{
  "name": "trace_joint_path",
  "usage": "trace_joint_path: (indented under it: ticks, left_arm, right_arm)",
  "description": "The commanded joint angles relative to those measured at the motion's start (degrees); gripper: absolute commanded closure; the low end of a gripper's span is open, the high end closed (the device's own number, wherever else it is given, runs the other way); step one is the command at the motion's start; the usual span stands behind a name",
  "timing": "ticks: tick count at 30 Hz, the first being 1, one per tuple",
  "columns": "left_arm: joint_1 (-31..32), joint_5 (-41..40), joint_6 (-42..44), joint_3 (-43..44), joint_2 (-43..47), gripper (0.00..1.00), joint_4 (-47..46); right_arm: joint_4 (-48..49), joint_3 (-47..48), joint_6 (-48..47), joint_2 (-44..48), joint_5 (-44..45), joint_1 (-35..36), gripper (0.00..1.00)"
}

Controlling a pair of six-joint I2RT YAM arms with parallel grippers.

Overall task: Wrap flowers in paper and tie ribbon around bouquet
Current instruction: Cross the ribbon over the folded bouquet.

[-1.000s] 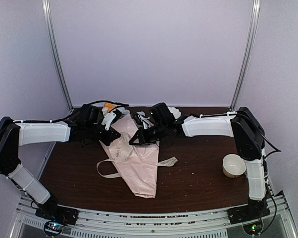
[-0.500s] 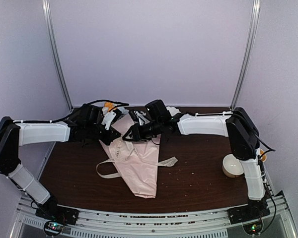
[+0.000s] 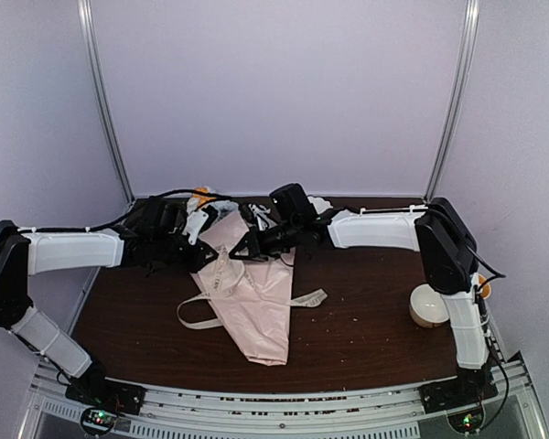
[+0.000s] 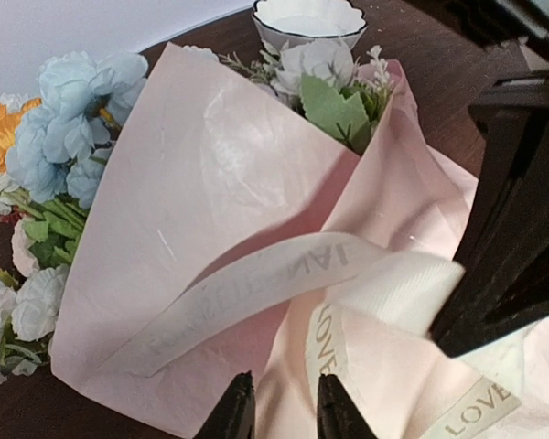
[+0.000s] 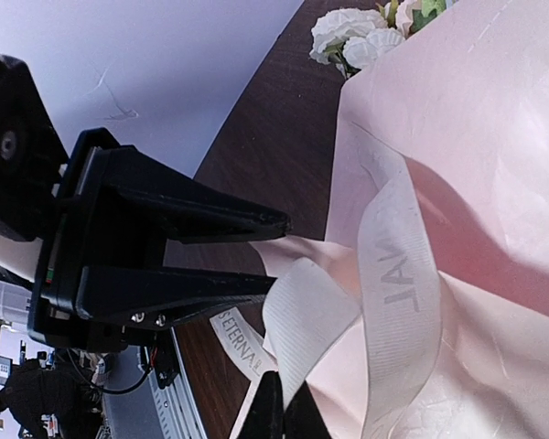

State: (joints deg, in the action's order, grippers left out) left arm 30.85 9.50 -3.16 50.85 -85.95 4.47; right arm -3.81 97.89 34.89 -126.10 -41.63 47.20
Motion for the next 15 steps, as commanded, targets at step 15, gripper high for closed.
trace_joint_path:
  ticks: [15]
  left_arm:
    - [-4.9, 1.1, -3.1, -3.1, 2.4, 0.41, 2.3]
  right_arm:
    - [-1.4, -0.7, -2.7, 6.5, -1.0, -0.7, 1.0]
